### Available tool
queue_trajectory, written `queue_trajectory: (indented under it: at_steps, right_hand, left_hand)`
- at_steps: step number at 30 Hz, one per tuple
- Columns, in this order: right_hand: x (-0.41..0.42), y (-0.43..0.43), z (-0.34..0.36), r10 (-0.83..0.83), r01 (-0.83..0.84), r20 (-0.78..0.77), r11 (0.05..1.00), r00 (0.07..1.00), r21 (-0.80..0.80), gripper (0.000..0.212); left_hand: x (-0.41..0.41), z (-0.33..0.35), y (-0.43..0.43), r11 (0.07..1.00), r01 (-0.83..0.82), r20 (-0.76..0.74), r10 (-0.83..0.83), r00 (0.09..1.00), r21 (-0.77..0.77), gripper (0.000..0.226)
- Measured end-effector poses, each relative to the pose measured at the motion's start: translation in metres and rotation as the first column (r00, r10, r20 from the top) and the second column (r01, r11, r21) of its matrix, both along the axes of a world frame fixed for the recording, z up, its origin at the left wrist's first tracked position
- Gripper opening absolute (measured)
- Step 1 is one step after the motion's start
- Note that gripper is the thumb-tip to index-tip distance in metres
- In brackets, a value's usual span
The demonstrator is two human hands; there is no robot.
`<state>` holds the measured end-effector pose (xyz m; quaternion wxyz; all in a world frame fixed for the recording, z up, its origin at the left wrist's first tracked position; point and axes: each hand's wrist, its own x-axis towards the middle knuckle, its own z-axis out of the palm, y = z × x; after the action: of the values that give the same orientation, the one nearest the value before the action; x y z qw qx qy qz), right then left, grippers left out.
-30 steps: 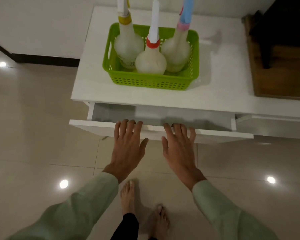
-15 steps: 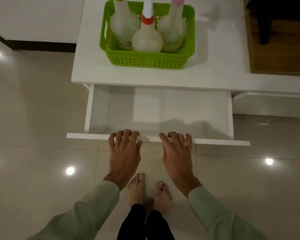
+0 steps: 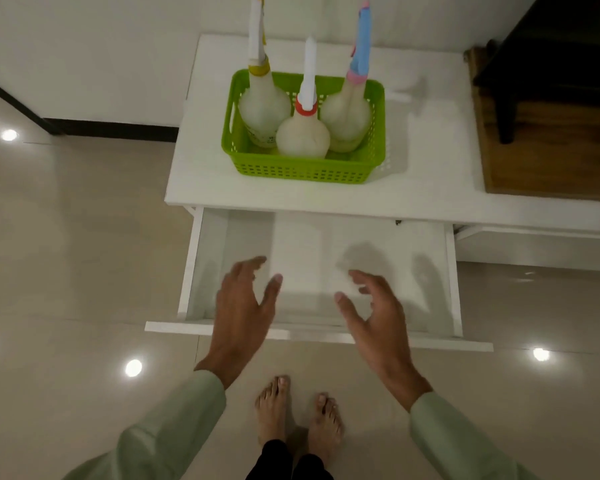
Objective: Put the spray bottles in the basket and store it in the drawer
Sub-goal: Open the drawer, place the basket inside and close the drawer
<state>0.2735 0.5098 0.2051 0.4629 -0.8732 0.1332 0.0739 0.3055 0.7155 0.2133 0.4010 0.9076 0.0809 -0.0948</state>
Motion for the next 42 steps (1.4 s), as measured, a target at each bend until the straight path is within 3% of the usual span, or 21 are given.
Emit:
queue_trajectory:
  at_steps: [3,8,14,20,24,30,36,42]
  right_hand:
    - [0.057,-0.008,0.033,-0.214,0.194,0.164,0.972,0.963,0.132,0.034]
    - [0.152,-0.015,0.062,-0.298,0.266,0.194,0.948,0.935,0.174,0.052]
    - [0.234,-0.015,0.044,-0.349,0.352,-0.044,0.921,0.936,0.166,0.07]
    - [0.266,-0.014,0.018,-0.344,0.348,-0.055,0.914,0.937,0.21,0.052]
    - [0.269,-0.013,0.013,-0.366,0.362,0.004,0.921,0.93,0.146,0.044]
    - [0.243,-0.02,0.025,-0.357,0.346,0.06,0.927,0.932,0.145,0.053]
    - [0.176,-0.031,0.034,-0.337,0.321,0.073,0.931,0.939,0.173,0.038]
    - [0.097,-0.047,0.034,-0.272,0.254,0.051,0.941,0.961,0.222,0.042]
  left_hand:
    - [0.058,0.031,0.004,0.979,-0.175,0.231,0.196,0.953,-0.109,0.039]
    - [0.148,0.051,0.006,0.968,-0.217,0.337,0.246,0.909,-0.122,0.047]
    - [0.224,0.036,0.009,0.97,-0.237,0.065,0.241,0.968,-0.06,0.067]
    - [0.253,0.029,0.011,0.984,-0.176,-0.026,0.176,0.984,0.015,0.056]
    - [0.255,0.027,0.012,0.978,-0.21,-0.04,0.211,0.977,0.014,0.049]
    - [0.232,0.032,0.017,0.973,-0.226,-0.012,0.226,0.974,-0.04,0.058]
    - [0.161,0.041,0.016,0.958,-0.254,0.02,0.259,0.966,-0.136,0.062]
    - [0.077,0.034,0.022,0.951,-0.213,-0.063,0.204,0.977,-0.223,0.053]
